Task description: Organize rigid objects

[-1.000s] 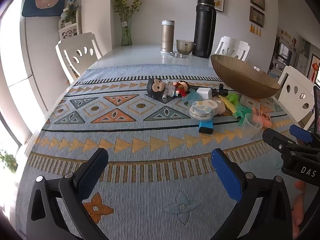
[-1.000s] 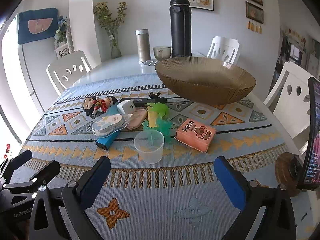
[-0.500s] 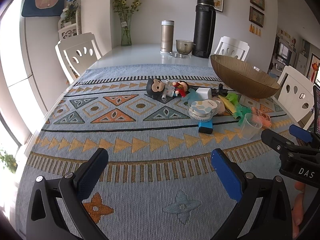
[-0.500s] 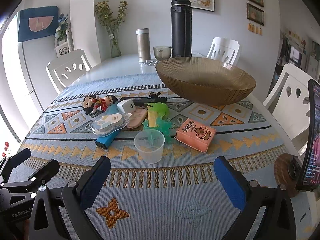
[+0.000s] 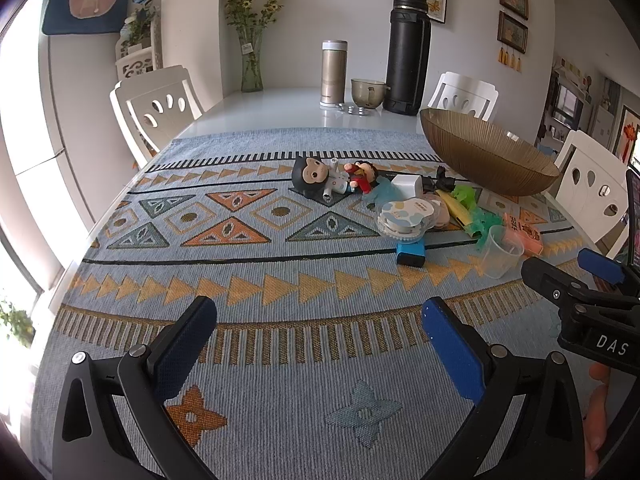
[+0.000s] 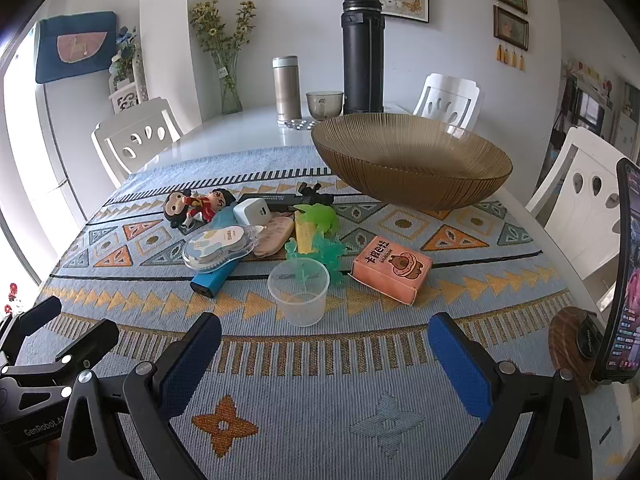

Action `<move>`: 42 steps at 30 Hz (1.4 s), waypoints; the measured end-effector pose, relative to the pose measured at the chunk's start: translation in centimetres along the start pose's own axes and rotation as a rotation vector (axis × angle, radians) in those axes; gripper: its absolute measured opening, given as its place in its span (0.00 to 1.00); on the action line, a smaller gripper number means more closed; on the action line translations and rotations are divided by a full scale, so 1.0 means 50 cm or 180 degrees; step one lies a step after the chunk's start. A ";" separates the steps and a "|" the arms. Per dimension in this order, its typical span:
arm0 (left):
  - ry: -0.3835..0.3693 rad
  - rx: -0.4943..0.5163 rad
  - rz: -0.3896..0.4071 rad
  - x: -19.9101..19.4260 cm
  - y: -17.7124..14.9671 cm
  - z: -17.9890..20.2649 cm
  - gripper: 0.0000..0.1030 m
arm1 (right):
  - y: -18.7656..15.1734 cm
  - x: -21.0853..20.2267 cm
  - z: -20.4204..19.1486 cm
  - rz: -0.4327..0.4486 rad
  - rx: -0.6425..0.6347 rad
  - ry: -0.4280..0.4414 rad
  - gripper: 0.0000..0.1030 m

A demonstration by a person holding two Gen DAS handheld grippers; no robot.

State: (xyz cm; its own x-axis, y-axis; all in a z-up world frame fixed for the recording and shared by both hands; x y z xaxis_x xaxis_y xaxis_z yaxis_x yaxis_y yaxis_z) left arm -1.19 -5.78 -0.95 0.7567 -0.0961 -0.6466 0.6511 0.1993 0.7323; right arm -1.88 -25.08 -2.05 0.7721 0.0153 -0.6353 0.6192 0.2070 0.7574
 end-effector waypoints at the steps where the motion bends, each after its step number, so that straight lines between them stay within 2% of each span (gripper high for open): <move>1: 0.0001 0.0004 -0.0002 0.000 0.000 0.000 0.99 | 0.000 0.000 0.000 0.0000 0.0000 0.0000 1.00; 7: 0.0073 0.0069 -0.0002 -0.001 -0.004 0.007 0.99 | -0.002 0.002 0.002 -0.0017 -0.0001 -0.0016 1.00; 9: 0.0012 0.0099 -0.0078 -0.001 -0.002 0.010 0.99 | -0.003 0.001 0.004 -0.0012 0.0009 -0.0029 1.00; 11: -0.0147 0.0124 -0.0254 -0.002 0.000 0.011 0.99 | -0.003 0.002 0.006 -0.0017 0.0026 -0.0006 1.00; 14: -0.0250 0.0172 -0.0381 -0.008 0.037 0.002 0.99 | -0.007 0.009 0.012 -0.0082 0.0105 0.0107 1.00; 18: -0.0183 0.0336 -0.0407 0.008 0.119 -0.021 0.99 | -0.012 0.026 0.027 -0.0290 0.0282 0.0398 1.00; 20: -0.0069 0.0432 -0.0368 0.038 0.160 -0.034 0.99 | -0.001 0.021 0.038 -0.0332 0.0278 0.0428 1.00; 22: 0.0000 0.0424 -0.0441 0.082 0.189 -0.044 0.99 | 0.020 0.022 0.050 -0.0413 0.0169 0.0371 1.00; 25: -0.0048 0.0467 -0.0597 0.153 0.207 -0.039 0.97 | 0.039 0.047 0.077 -0.0595 0.0041 0.0294 0.99; 26: -0.0070 0.0505 -0.0654 0.175 0.208 -0.034 0.94 | 0.041 0.057 0.087 -0.0633 0.0013 0.0301 0.96; 28: -0.0133 0.0569 -0.0751 0.214 0.207 -0.024 0.88 | 0.036 0.079 0.107 -0.0722 -0.0040 0.0281 0.79; 30: -0.0183 0.0648 -0.0849 0.247 0.202 -0.014 0.86 | 0.024 0.101 0.122 -0.0847 -0.0108 0.0253 0.76; 33: -0.0284 0.0743 -0.0954 0.285 0.193 -0.003 0.80 | 0.008 0.122 0.134 -0.0945 -0.0187 0.0276 0.75; 37: -0.0374 0.0781 -0.1049 0.313 0.185 0.011 0.80 | 0.003 0.158 0.147 -0.1026 -0.0297 0.0220 0.75; 41: -0.0418 0.0860 -0.0999 0.326 0.180 0.033 0.79 | 0.011 0.193 0.151 -0.1023 -0.0381 0.0280 0.75; 42: -0.0431 0.0886 -0.0977 0.328 0.181 0.040 0.73 | 0.016 0.198 0.153 -0.0978 -0.0380 0.0305 0.75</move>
State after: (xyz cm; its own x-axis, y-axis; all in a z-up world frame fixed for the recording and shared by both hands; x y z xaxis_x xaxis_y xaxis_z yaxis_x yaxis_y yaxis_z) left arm 17.25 -7.48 -4.49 0.5143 -0.2408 -0.8231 0.8241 -0.1271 0.5520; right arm 7.37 -32.25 -6.57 0.5316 0.0250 -0.8466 0.7953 0.3292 0.5091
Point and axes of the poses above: each gripper's, at about its wrist camera, not at the fingertips, and x roughly the way its jaws point, z to its right, y to its top, the point moved 6 cm from there along x, roughly the way its jaws point, and after that the axes turned 14 degrees about -x, right-handed, at the moved point
